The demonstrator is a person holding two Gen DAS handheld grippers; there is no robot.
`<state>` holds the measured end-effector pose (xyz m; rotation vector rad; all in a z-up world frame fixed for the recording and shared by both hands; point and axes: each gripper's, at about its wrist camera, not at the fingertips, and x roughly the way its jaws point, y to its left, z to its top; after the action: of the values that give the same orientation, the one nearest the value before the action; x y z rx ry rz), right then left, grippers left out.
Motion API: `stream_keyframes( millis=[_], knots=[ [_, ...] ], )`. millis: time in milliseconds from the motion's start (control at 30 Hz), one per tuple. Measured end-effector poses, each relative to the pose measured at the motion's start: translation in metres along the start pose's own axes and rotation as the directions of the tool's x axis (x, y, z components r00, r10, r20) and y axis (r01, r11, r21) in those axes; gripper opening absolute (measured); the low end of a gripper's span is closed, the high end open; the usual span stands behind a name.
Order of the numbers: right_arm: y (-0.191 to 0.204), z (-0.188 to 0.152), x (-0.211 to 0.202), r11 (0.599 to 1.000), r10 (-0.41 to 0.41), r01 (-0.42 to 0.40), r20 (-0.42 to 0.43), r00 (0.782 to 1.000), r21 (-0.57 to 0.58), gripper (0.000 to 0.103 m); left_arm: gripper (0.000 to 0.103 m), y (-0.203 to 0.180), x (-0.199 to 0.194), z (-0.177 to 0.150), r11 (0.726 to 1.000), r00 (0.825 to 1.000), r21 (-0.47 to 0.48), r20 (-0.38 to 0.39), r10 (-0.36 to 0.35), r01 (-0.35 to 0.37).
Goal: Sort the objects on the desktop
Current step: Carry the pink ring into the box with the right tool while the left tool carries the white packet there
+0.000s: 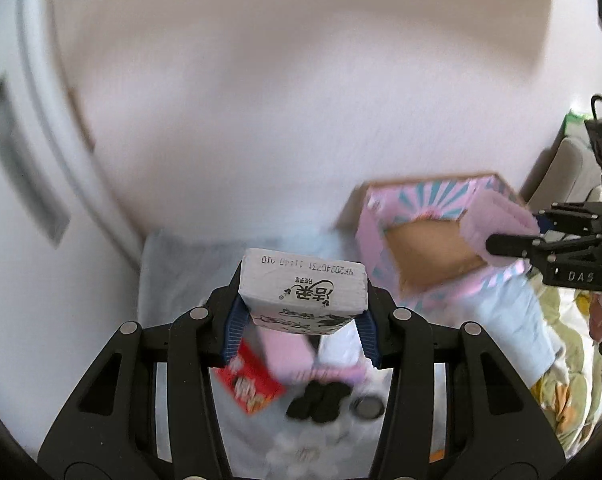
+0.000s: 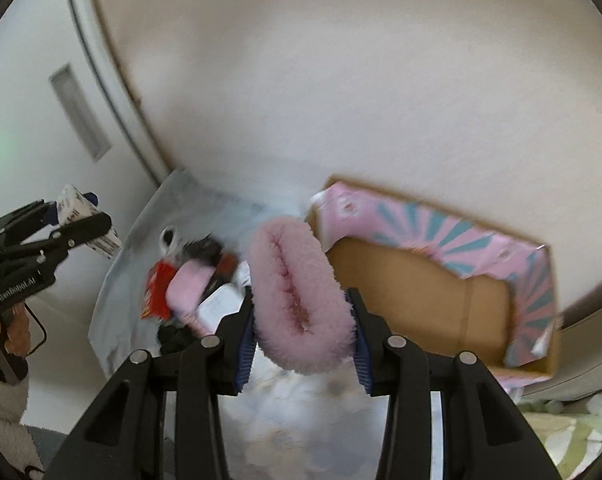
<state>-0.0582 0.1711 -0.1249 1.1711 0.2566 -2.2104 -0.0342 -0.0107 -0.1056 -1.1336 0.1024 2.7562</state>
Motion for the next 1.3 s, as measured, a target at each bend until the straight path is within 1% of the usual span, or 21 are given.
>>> stream_keyframes(
  millis=[100, 200, 267, 367, 433, 500, 633, 700, 800, 900, 1167, 1300],
  knots=[
    [-0.022, 0.008, -0.005, 1.0, -0.014, 0.014, 0.001, 1.0, 0.027, 0.038, 0.044, -0.019, 0.009, 0.027, 0.999, 1.0, 0.041, 0.009, -0.013, 0.012],
    [-0.046, 0.01, -0.007, 0.997, -0.022, 0.023, -0.015, 1.0, 0.067, 0.038, 0.044, -0.045, 0.028, 0.05, 0.995, 1.0, 0.095, -0.013, -0.005, 0.006],
    [-0.063, 0.01, -0.009, 0.995, -0.043, 0.045, -0.02, 0.999, 0.086, 0.038, 0.044, -0.062, 0.041, 0.063, 0.993, 0.999, 0.113, -0.03, -0.03, 0.033],
    [-0.086, 0.008, -0.005, 0.992, -0.038, 0.043, -0.041, 0.998, 0.122, 0.038, 0.044, -0.082, 0.061, 0.078, 0.989, 0.995, 0.122, -0.063, -0.073, 0.081],
    [-0.102, 0.006, -0.002, 0.987, -0.046, 0.053, -0.051, 0.998, 0.15, 0.038, 0.044, -0.097, 0.078, 0.086, 0.986, 0.991, 0.125, -0.091, -0.103, 0.114],
    [-0.116, 0.004, 0.001, 0.984, -0.06, 0.07, -0.065, 0.996, 0.166, 0.038, 0.044, -0.111, 0.098, 0.092, 0.981, 0.982, 0.128, -0.14, -0.126, 0.144],
    [-0.141, 0.003, 0.015, 0.979, -0.061, 0.079, -0.101, 0.993, 0.186, 0.038, 0.044, -0.133, 0.133, 0.092, 0.976, 0.962, 0.125, -0.227, -0.149, 0.18],
    [-0.151, 0.001, 0.024, 0.979, -0.062, 0.085, -0.125, 0.99, 0.187, 0.038, 0.044, -0.142, 0.152, 0.093, 0.972, 0.945, 0.106, -0.279, -0.173, 0.209],
    [-0.166, -0.001, 0.038, 0.977, -0.063, 0.094, -0.163, 0.985, 0.191, 0.038, 0.044, -0.156, 0.173, 0.09, 0.971, 0.927, 0.104, -0.336, -0.169, 0.214],
    [-0.175, -0.001, 0.047, 0.975, -0.056, 0.094, -0.184, 0.981, 0.2, 0.038, 0.044, -0.165, 0.185, 0.089, 0.972, 0.915, 0.098, -0.367, -0.166, 0.215],
    [-0.189, -0.005, 0.062, 0.978, -0.068, 0.109, -0.222, 0.973, 0.179, 0.038, 0.044, -0.181, 0.201, 0.086, 0.972, 0.903, 0.106, -0.401, -0.152, 0.21],
    [-0.19, -0.005, 0.068, 0.979, -0.066, 0.107, -0.23, 0.971, 0.171, 0.038, 0.044, -0.178, 0.207, 0.085, 0.974, 0.901, 0.097, -0.409, -0.148, 0.204]
  ],
)
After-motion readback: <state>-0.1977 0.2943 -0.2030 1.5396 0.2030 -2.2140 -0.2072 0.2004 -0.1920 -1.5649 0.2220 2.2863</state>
